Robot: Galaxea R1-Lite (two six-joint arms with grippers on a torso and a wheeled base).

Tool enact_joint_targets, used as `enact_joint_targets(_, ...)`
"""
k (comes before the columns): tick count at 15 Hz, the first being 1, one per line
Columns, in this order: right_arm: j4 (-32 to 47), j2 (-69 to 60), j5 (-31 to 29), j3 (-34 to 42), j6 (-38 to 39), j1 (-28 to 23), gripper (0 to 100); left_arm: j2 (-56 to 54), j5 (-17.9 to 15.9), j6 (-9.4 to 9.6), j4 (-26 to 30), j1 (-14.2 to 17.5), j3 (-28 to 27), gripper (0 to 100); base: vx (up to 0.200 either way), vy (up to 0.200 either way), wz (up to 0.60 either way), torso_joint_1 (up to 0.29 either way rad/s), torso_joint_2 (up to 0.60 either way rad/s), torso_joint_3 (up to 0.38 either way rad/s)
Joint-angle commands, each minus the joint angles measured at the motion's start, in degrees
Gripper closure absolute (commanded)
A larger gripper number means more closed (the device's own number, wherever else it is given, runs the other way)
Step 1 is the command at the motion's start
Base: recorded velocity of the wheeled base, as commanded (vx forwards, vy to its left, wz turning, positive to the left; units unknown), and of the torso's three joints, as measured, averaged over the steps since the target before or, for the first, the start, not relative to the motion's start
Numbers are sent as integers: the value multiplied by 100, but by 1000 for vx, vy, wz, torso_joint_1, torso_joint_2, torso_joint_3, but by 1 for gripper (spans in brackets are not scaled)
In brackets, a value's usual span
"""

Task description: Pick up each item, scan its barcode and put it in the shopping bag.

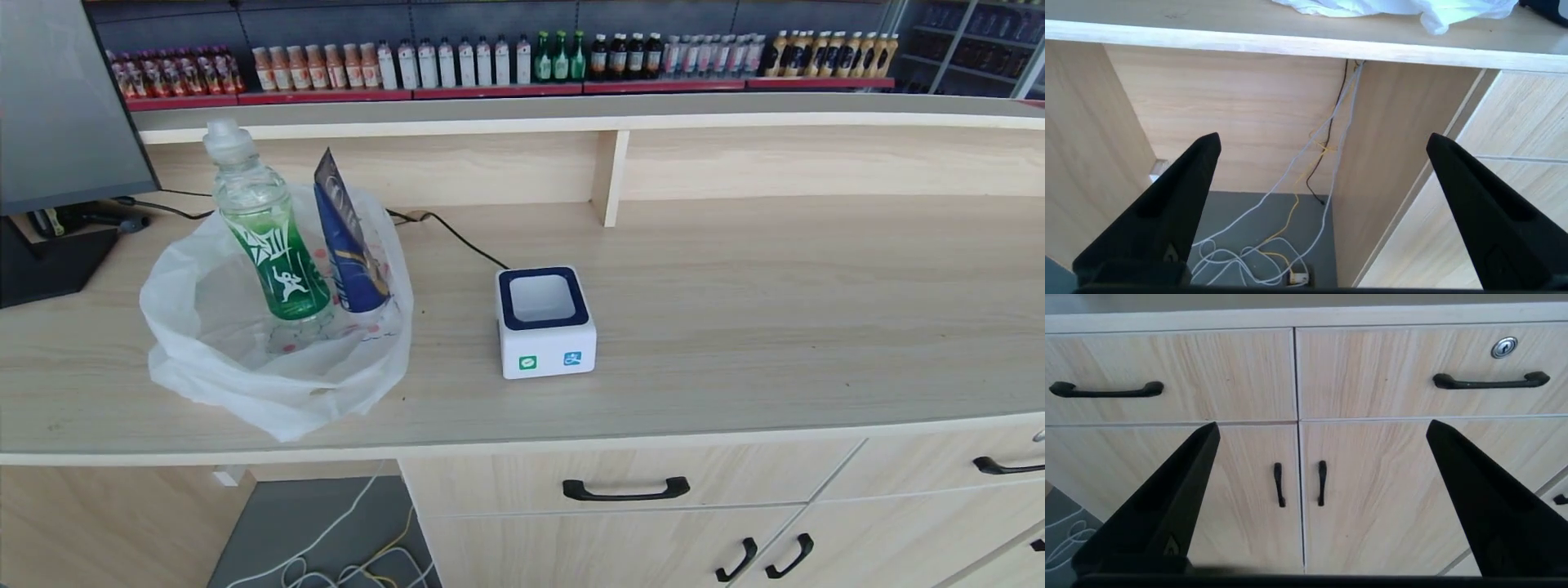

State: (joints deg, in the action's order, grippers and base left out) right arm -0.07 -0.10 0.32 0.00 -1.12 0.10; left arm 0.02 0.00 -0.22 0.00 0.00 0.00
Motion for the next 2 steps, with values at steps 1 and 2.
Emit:
enact_joint_targets(1, -1, 10, 3, 0, -2, -1, 0, -2, 0, -4, 0, 0, 0, 0, 0, 0, 0, 0, 0, 0)
enact_joint_targets(2, -1, 10, 3, 0, -2, -1, 0, -2, 0, -4, 0, 0, 0, 0, 0, 0, 0, 0, 0, 0)
